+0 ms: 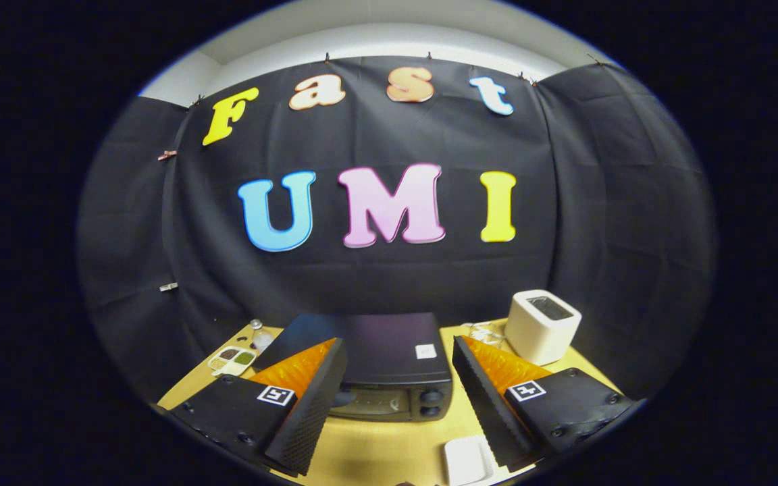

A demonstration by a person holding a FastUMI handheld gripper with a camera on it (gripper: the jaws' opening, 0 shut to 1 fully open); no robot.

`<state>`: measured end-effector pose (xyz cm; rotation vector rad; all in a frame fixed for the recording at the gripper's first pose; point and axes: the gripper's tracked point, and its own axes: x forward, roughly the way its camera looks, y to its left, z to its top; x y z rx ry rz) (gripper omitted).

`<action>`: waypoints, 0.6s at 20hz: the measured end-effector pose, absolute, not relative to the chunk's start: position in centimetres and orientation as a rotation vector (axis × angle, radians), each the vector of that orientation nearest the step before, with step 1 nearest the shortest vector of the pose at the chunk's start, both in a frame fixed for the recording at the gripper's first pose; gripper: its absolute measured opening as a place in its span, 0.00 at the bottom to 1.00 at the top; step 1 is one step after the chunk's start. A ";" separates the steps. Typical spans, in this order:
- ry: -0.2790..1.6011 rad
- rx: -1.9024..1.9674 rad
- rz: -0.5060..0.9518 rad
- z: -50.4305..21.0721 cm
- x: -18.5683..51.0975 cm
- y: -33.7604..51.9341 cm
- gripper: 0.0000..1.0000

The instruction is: Open the toaster oven, put the food inside, and close the toaster oven door.

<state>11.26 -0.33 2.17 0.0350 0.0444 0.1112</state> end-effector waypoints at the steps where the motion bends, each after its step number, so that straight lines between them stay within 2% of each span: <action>1: 0.027 0.031 0.098 2.8 10.6 -1.4 0.98; 7: 0.045 0.025 0.026 2.8 6.8 -6.7 0.98; 12: 0.082 0.042 0.024 1.6 6.2 -7.1 0.98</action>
